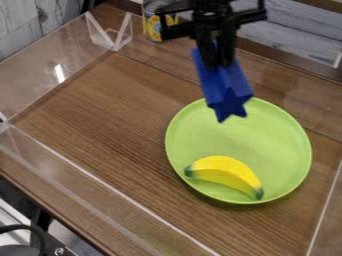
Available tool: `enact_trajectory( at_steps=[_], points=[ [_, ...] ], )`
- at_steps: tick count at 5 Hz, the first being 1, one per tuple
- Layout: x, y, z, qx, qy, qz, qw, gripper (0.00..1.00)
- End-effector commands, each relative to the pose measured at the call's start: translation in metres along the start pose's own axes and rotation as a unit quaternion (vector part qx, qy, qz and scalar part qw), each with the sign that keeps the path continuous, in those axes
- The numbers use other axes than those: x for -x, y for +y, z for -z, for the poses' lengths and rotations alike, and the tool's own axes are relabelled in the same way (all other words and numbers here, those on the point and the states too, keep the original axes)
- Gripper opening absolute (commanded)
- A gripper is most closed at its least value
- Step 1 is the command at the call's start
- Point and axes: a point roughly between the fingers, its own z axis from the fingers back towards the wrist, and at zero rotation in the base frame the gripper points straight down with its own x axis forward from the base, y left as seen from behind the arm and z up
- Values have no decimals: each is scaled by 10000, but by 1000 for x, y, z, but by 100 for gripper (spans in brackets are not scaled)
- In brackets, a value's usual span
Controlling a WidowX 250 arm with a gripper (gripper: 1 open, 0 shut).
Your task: Put the blue object in the green plate
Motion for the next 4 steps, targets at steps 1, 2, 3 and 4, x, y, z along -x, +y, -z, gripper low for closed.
enact_trajectory(
  at_steps=[1, 2, 3, 4],
  points=[
    [27, -11, -4, 61, -83, 435, 9990, 0],
    [49, -20, 5, -27, -9, 756, 9971, 0],
    [63, -25, 16, -7, -6, 932, 9956, 0],
    [68, -24, 28, 27, -38, 1036, 9946, 0]
  ],
)
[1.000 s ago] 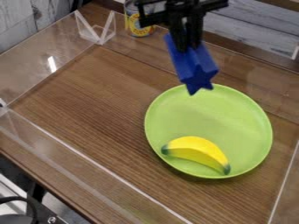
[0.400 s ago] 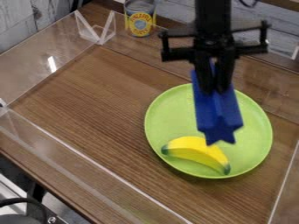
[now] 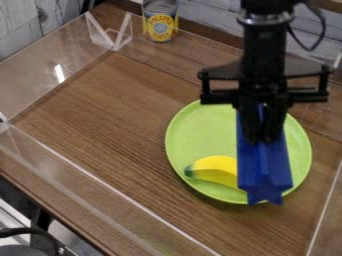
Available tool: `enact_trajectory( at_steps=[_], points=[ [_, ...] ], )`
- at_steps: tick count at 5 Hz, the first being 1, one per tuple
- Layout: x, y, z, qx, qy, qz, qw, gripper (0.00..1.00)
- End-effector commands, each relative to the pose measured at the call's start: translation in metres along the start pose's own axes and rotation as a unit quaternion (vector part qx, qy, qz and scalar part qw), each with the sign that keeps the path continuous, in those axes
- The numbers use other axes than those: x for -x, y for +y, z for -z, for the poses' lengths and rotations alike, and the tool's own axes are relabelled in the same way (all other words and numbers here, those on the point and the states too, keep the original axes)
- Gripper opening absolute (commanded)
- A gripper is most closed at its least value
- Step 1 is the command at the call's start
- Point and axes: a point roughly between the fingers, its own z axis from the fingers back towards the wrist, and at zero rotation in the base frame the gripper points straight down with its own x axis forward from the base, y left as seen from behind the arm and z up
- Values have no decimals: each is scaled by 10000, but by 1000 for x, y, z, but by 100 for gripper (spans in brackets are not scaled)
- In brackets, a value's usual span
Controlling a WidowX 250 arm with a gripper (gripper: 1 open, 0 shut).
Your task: Put the blue object in the green plate
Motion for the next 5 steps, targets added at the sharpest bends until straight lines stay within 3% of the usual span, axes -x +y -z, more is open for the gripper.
enact_trajectory(
  at_steps=[1, 2, 5],
  points=[
    [3, -5, 1, 233, -210, 161, 9994, 0],
    [0, -7, 8, 270, -247, 275, 9990, 0],
    [-13, -14, 9, 305, -292, 595, 9973, 0]
  ],
)
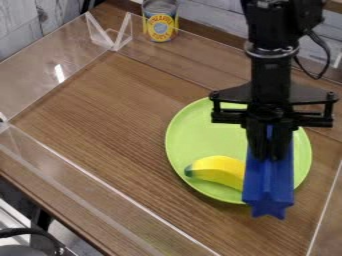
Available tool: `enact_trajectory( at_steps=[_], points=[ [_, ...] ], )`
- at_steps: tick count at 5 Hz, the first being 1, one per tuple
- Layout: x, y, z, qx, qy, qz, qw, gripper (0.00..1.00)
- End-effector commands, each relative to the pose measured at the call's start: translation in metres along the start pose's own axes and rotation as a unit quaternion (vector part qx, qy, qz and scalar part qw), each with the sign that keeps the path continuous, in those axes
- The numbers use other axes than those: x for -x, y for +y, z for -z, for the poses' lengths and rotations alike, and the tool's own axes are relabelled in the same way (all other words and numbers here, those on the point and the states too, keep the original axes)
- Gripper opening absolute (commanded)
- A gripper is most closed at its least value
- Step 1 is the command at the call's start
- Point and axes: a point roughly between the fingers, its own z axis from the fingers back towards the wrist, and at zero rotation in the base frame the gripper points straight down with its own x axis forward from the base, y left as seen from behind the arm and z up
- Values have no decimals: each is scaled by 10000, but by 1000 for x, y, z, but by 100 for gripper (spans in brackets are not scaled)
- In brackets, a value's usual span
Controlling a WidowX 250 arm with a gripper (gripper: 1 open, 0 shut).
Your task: Put the blue object in the green plate
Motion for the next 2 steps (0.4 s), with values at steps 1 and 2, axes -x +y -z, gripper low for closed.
enact_trajectory(
  at_steps=[1, 2],
  points=[
    [-10, -7, -13, 192, -240, 120, 9995, 0],
    [-14, -7, -15, 200, -279, 262, 9991, 0]
  ],
)
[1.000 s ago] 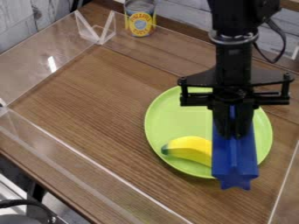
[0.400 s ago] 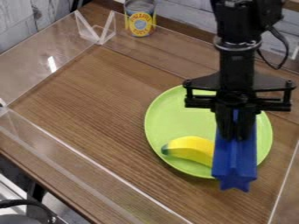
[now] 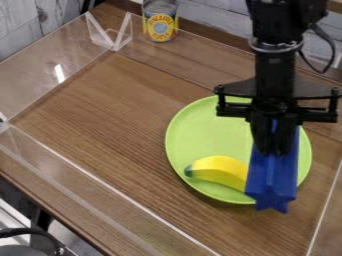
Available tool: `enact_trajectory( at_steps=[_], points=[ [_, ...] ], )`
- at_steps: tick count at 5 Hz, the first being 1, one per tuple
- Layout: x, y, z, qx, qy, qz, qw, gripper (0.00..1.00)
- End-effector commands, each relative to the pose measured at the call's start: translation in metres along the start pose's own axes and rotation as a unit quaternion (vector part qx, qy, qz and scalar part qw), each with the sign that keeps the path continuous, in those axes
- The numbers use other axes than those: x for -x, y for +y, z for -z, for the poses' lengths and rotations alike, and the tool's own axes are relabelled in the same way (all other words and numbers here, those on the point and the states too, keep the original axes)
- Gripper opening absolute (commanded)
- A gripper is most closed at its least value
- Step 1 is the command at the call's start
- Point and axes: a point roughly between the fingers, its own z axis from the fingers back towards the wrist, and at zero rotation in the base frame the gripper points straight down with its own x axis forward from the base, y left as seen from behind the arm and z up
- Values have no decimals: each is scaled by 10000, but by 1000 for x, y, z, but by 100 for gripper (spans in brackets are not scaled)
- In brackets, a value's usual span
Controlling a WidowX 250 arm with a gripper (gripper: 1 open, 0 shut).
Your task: Put the blue object in the green plate
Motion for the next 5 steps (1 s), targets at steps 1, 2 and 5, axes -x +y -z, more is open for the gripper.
enact_trajectory(
  at_steps=[1, 2, 5],
  points=[
    [-11, -4, -14, 142, -242, 194, 9994, 0],
    [-15, -1, -15, 135, -267, 309, 9991, 0],
    [-20, 3, -12, 172, -255, 334, 9990, 100]
  ],
)
